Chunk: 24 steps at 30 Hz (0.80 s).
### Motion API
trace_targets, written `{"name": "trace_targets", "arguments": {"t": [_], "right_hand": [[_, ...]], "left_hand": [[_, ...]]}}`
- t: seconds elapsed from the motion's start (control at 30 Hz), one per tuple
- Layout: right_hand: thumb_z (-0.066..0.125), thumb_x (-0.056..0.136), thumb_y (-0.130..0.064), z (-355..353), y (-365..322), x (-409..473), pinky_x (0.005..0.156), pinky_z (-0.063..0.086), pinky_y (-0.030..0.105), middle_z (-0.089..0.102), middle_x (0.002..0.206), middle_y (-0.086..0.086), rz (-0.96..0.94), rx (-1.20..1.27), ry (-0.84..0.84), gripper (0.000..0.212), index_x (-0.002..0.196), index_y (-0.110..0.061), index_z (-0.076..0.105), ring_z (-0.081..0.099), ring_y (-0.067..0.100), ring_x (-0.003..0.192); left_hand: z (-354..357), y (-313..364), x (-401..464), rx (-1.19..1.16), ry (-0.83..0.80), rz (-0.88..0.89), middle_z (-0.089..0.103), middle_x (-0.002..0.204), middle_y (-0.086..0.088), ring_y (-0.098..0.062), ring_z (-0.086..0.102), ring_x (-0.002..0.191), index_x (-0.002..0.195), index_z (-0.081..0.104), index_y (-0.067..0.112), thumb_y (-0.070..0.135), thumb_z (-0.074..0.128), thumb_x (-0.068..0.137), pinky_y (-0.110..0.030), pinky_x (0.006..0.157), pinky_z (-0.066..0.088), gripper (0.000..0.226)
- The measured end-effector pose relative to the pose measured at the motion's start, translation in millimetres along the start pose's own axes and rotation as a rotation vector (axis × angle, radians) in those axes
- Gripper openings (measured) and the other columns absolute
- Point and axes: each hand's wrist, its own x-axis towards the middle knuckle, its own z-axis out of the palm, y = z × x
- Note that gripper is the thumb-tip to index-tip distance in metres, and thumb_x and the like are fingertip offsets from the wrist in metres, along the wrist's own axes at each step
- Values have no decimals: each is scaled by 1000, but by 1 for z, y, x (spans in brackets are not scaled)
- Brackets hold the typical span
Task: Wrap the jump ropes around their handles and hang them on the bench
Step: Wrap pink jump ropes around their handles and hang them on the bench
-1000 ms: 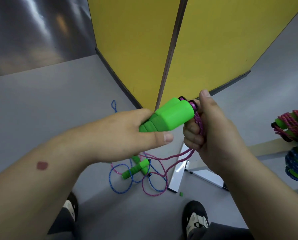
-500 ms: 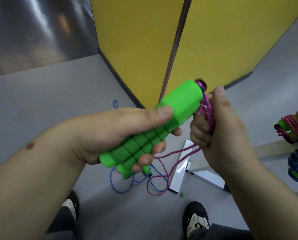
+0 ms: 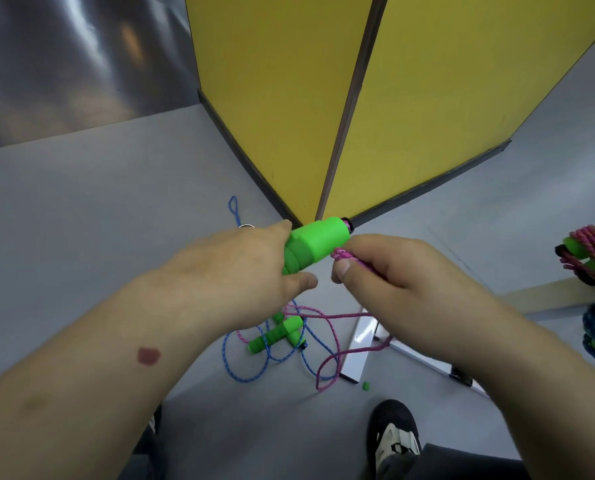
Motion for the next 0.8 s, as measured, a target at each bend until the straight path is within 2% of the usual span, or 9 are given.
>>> {"name": "trace_targets", "arguments": {"t": [0.07,0.2,0.33,0.47,0.53,0.57,0.63,0.7,0.8], "right_hand": [[47,98,-41,-8,2,0,48,34,28,44,57,-5,3,43,-15,33,85,-14,61,38,9,50],[53,97,-39,-17,10,2,50,36,22,44,60,-6,-35,103,14,31,79,-15,62,41,7,54],[60,95,-35,-19,20,6,47,31,18,40,60,2,38,423,15,33,78,-8,61,35,10,50],[72,87,-30,-17,22,11,52,37,29,42,59,17,127,875,10,25,74,-11,64,38,26,46],[75,77,-21,-17,20,12,47,50,27,56,56,11,185,1091,-9,13,71,-11,70,51,24,42],[74,68,-17,-16,19,13,44,51,25,60,56,7,214,1159,-1,5,67,-13,74,53,19,42],[68,63,-16,-12,22,15,37,41,21,58,52,0,243,1188,-4,7,58,-16,72,49,12,40],[53,86,-1,-5,24,17,40,18,22,37,48,-5,265,1162,-34,36,56,-20,56,27,7,39],[42,101,-4,0,24,18,45,11,23,24,54,-4,314,1107,-31,50,55,-24,46,14,9,46]], "left_hand": [[-1,3,-4,101,-29,40,60,124,0,-27,61,109,152,31,45,70,52,94,-37,86,52,67],[-5,7,-9,127,-198,192,60,92,10,-14,59,82,129,52,47,40,58,95,-28,58,39,35],[-6,6,-6,12,-293,259,68,84,5,-13,66,75,111,61,41,29,61,88,-31,62,50,26],[-12,-1,-3,-289,-381,296,67,69,0,-16,60,55,93,61,36,31,66,84,-38,53,53,11],[-16,-1,-4,-493,-469,338,73,79,-7,-17,61,57,95,66,30,31,72,83,-36,53,52,13],[-17,-1,-5,-618,-504,373,75,86,-9,-21,65,65,96,70,27,30,74,81,-39,60,55,15],[-18,-1,-7,-880,-521,424,78,92,-4,-23,68,76,94,74,22,22,72,80,-45,75,56,14],[-17,-3,-4,-1079,-504,389,80,99,-6,-21,68,74,100,71,15,14,69,81,-44,77,53,20],[-14,-5,2,-1232,-418,281,77,99,-15,-24,69,70,113,65,7,10,67,76,-44,74,51,37]]}}
